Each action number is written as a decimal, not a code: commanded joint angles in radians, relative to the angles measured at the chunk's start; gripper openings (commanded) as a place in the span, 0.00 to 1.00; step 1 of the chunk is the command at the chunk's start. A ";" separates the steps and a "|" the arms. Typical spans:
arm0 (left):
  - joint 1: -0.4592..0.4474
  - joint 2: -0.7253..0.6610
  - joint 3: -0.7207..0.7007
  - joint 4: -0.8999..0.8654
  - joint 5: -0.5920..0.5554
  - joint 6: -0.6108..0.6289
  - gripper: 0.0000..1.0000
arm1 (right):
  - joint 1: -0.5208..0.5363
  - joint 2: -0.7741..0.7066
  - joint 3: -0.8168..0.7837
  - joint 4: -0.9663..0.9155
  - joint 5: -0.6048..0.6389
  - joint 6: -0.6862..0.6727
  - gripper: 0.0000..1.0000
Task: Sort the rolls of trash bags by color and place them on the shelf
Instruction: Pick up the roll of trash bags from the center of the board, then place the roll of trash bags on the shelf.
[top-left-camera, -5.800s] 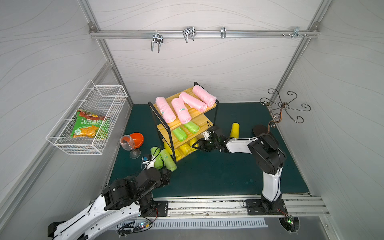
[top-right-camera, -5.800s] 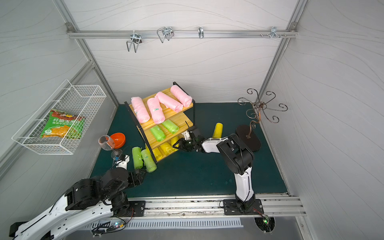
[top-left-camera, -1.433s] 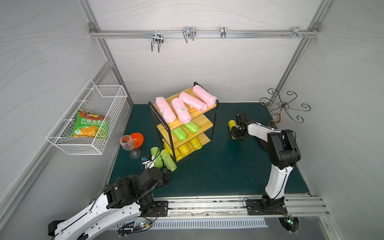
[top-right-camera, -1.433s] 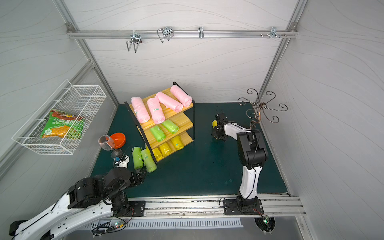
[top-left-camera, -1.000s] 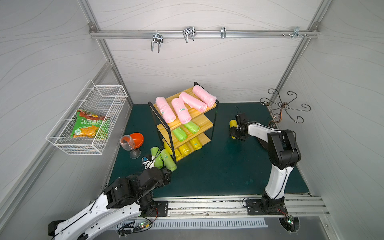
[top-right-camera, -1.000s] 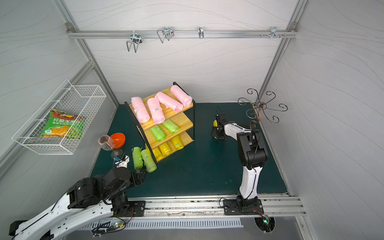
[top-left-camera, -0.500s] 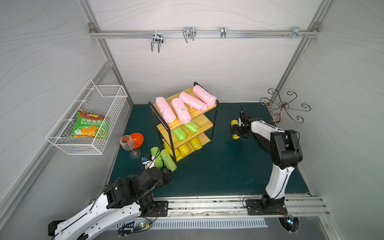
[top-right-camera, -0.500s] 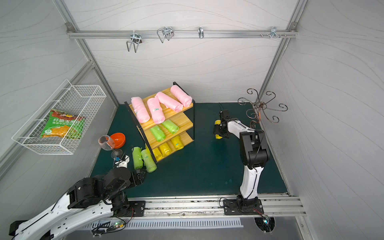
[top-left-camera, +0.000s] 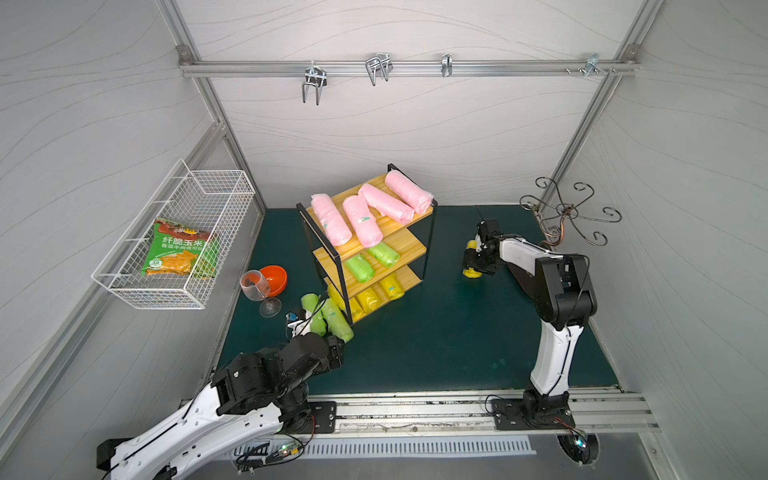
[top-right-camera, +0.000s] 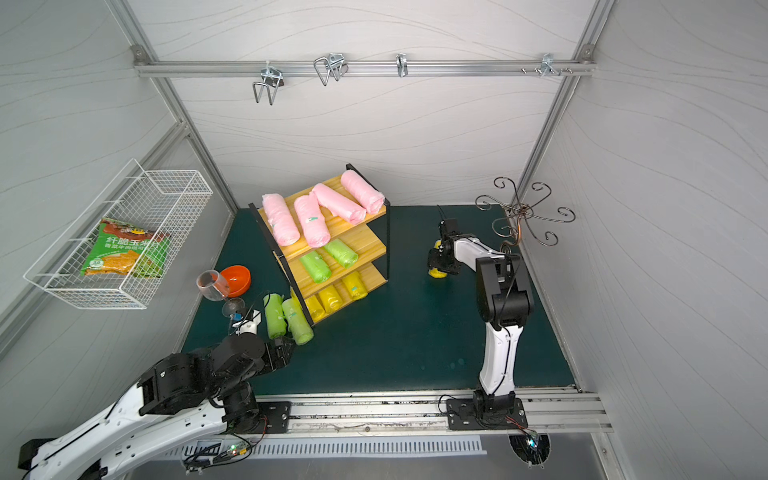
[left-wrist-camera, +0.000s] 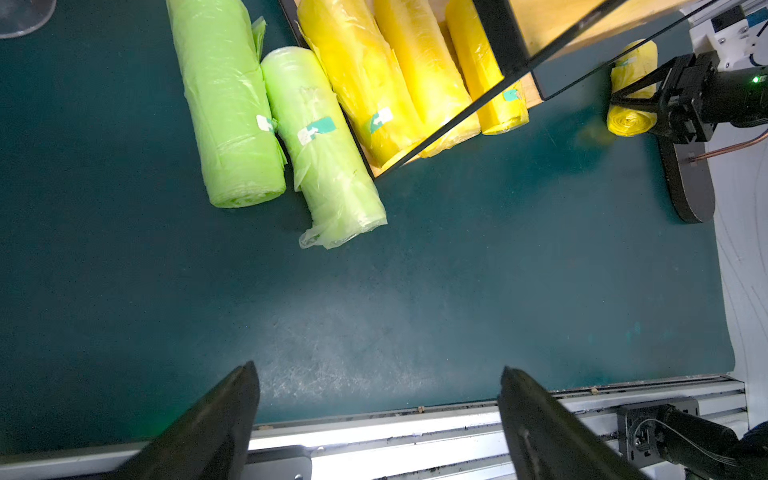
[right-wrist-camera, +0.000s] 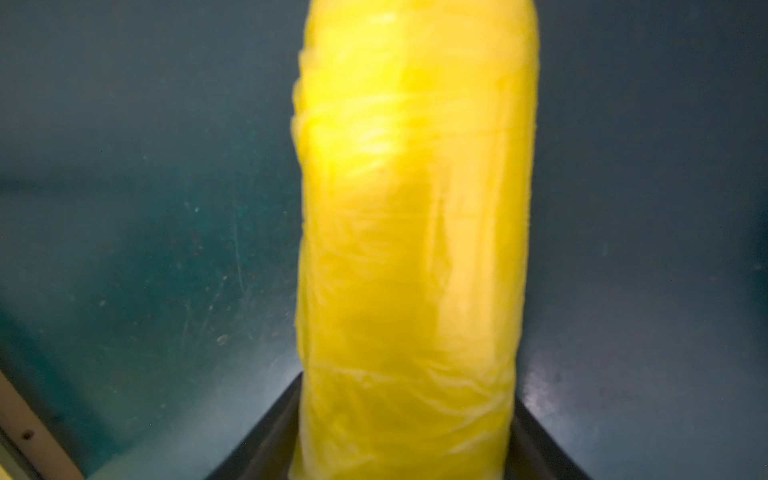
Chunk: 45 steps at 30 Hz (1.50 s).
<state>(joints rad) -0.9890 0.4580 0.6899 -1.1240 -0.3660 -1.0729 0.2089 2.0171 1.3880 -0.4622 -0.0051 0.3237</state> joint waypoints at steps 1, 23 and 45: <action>0.006 0.013 0.029 0.046 -0.007 0.021 0.95 | -0.005 0.016 -0.003 -0.026 -0.009 -0.007 0.53; 0.006 -0.016 -0.010 0.088 -0.008 0.011 0.95 | 0.152 -0.426 -0.312 -0.006 -0.082 0.053 0.00; 0.009 -0.041 0.045 0.061 -0.028 0.053 0.95 | 0.649 -0.603 -0.524 0.180 -0.147 0.205 0.00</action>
<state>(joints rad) -0.9844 0.4297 0.6933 -1.0584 -0.3752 -1.0245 0.8570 1.3766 0.8440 -0.3801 -0.1932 0.5278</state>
